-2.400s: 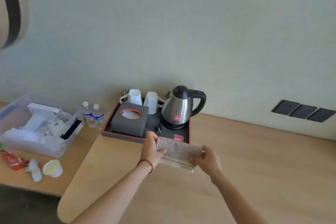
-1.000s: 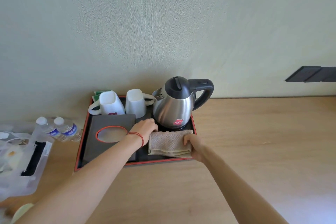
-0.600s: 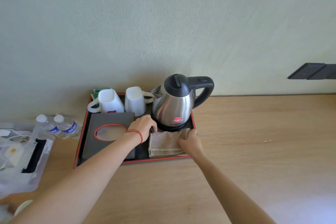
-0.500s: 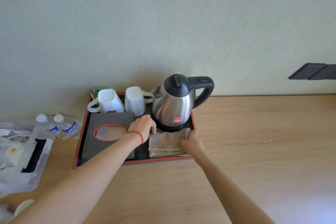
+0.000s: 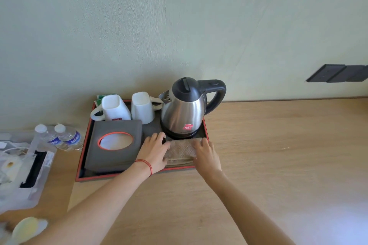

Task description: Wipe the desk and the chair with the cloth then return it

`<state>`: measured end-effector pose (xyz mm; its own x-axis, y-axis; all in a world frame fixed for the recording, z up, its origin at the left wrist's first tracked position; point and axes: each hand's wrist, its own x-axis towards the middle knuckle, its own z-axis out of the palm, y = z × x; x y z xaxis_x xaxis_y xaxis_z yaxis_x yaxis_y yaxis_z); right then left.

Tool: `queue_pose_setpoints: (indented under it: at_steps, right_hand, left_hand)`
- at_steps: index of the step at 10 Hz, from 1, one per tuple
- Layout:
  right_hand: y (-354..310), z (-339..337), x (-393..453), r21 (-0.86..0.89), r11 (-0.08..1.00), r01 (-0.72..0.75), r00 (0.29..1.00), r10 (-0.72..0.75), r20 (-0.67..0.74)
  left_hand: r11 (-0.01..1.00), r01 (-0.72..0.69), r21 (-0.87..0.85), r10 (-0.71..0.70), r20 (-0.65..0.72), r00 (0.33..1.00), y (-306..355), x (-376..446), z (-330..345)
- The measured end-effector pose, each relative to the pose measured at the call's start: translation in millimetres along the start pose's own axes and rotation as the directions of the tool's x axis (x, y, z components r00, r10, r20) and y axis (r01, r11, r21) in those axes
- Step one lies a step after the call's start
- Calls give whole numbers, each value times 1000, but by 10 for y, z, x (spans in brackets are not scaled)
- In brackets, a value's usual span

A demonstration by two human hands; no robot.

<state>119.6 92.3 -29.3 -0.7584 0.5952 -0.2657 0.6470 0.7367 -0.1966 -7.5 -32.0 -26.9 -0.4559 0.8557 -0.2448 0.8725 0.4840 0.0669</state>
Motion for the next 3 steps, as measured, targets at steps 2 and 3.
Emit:
queue_pose_setpoints:
  at_steps: [2,3]
  right_hand:
    - [53,-104,65,118,993,5,1000,-6,7]
    - [181,-241,-44,303,952,-38,997,54,-46]
  left_hand:
    - [995,59,76,-56,-41,998,137,-49,-98]
    - [992,108,-73,-111,-36,993,197,-227,-156]
